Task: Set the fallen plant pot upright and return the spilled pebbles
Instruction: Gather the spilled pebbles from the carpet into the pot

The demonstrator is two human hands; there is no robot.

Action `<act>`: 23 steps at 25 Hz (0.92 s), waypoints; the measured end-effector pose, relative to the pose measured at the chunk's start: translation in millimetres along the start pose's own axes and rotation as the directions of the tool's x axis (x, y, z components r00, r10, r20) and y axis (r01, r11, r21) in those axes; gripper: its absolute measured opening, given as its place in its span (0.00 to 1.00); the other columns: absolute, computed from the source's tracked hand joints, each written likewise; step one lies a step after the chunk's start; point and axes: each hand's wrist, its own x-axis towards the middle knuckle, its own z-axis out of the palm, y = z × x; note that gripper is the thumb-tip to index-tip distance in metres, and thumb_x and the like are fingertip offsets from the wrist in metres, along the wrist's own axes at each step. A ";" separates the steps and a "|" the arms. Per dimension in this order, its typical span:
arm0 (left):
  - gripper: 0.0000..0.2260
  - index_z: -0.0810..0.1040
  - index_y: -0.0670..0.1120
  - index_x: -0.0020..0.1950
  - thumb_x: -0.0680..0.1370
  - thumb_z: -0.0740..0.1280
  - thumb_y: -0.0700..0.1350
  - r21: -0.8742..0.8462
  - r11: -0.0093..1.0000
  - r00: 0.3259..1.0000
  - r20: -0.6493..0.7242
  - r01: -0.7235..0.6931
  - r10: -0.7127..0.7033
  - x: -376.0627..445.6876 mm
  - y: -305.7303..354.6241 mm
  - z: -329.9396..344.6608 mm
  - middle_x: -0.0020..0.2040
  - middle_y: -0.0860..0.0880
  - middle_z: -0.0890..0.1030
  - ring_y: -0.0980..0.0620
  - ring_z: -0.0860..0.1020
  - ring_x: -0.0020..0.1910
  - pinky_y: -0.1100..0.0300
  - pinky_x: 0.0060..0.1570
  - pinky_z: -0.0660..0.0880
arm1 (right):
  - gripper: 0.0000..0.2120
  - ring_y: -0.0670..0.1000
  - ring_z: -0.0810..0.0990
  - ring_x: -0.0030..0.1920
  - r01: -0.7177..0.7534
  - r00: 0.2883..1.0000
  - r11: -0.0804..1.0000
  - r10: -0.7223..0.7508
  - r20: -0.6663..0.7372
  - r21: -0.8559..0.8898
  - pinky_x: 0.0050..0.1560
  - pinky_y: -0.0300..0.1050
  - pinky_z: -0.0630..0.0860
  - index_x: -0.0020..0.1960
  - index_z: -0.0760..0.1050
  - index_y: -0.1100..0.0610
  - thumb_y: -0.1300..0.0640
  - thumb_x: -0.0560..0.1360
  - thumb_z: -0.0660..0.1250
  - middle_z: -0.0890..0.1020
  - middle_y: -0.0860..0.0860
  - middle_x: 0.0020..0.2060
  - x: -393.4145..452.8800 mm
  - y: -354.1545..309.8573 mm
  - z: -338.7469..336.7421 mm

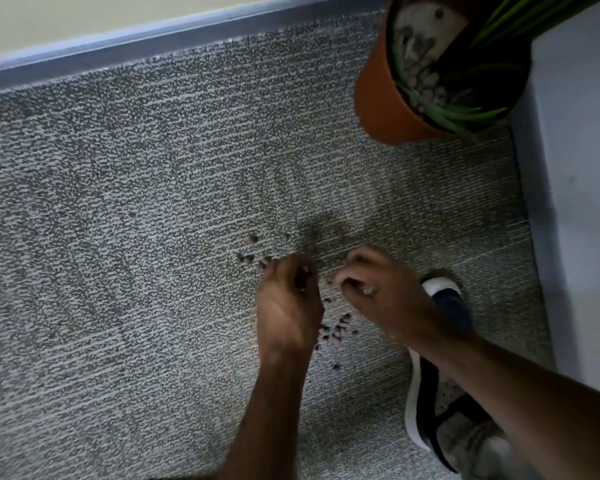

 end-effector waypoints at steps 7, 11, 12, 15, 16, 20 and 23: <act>0.03 0.81 0.46 0.47 0.75 0.71 0.40 -0.406 0.914 0.999 -0.037 -0.030 0.016 71.9 152.9 6.2 0.41 0.52 0.84 0.53 0.84 0.40 0.53 0.45 0.83 | 0.03 0.48 0.83 0.45 0.004 0.807 1.000 -0.021 -0.591 -0.029 0.50 0.34 0.77 0.46 0.84 0.60 0.61 0.75 0.73 0.83 0.55 0.47 50.4 -2.7 -132.5; 0.04 0.82 0.46 0.50 0.76 0.69 0.41 -0.342 0.930 0.991 -0.065 -0.134 0.119 100.9 219.7 22.3 0.46 0.50 0.85 0.54 0.83 0.43 0.63 0.46 0.80 | 0.06 0.49 0.82 0.46 -0.025 0.752 0.996 -0.039 -0.658 -0.088 0.49 0.29 0.73 0.47 0.84 0.62 0.61 0.74 0.72 0.84 0.58 0.47 84.3 1.2 -165.9; 0.06 0.83 0.47 0.53 0.77 0.69 0.43 -0.282 0.950 0.991 -0.047 -0.131 0.123 106.5 229.2 24.7 0.49 0.50 0.85 0.57 0.81 0.41 0.71 0.40 0.76 | 0.06 0.48 0.80 0.46 -0.029 0.753 0.993 -0.053 -0.656 -0.113 0.49 0.25 0.69 0.48 0.84 0.62 0.61 0.74 0.71 0.84 0.59 0.47 91.2 2.0 -168.8; 0.09 0.83 0.46 0.57 0.78 0.67 0.43 -0.127 0.979 0.983 0.064 -0.162 0.171 115.8 235.1 26.9 0.50 0.49 0.85 0.56 0.80 0.43 0.71 0.37 0.73 | 0.11 0.46 0.79 0.53 0.007 0.774 0.996 -0.062 -0.631 -0.090 0.55 0.26 0.70 0.56 0.83 0.61 0.63 0.76 0.68 0.84 0.58 0.53 99.8 3.6 -170.4; 0.09 0.83 0.46 0.56 0.78 0.67 0.43 -0.106 0.975 0.970 0.122 -0.198 0.210 115.5 231.9 27.0 0.49 0.48 0.85 0.53 0.82 0.46 0.65 0.42 0.77 | 0.13 0.49 0.80 0.57 0.028 0.786 0.996 -0.073 -0.614 -0.083 0.60 0.30 0.72 0.60 0.82 0.61 0.64 0.76 0.67 0.83 0.57 0.57 98.8 4.4 -168.5; 0.12 0.79 0.44 0.60 0.78 0.65 0.41 -0.137 0.960 0.910 0.310 -0.244 0.275 112.7 218.8 27.8 0.52 0.46 0.84 0.47 0.83 0.53 0.53 0.54 0.80 | 0.15 0.51 0.80 0.61 0.064 0.755 0.989 -0.134 -0.642 -0.132 0.62 0.32 0.73 0.63 0.79 0.63 0.66 0.77 0.67 0.82 0.57 0.61 81.9 6.4 -149.7; 0.16 0.80 0.46 0.63 0.76 0.65 0.41 -0.147 0.934 0.927 0.144 -0.326 0.346 106.0 203.7 21.3 0.55 0.48 0.85 0.50 0.82 0.56 0.56 0.56 0.80 | 0.10 0.48 0.81 0.51 0.069 0.723 0.991 -0.127 -0.679 -0.112 0.52 0.32 0.75 0.58 0.81 0.61 0.62 0.78 0.68 0.81 0.56 0.54 59.3 8.6 -127.0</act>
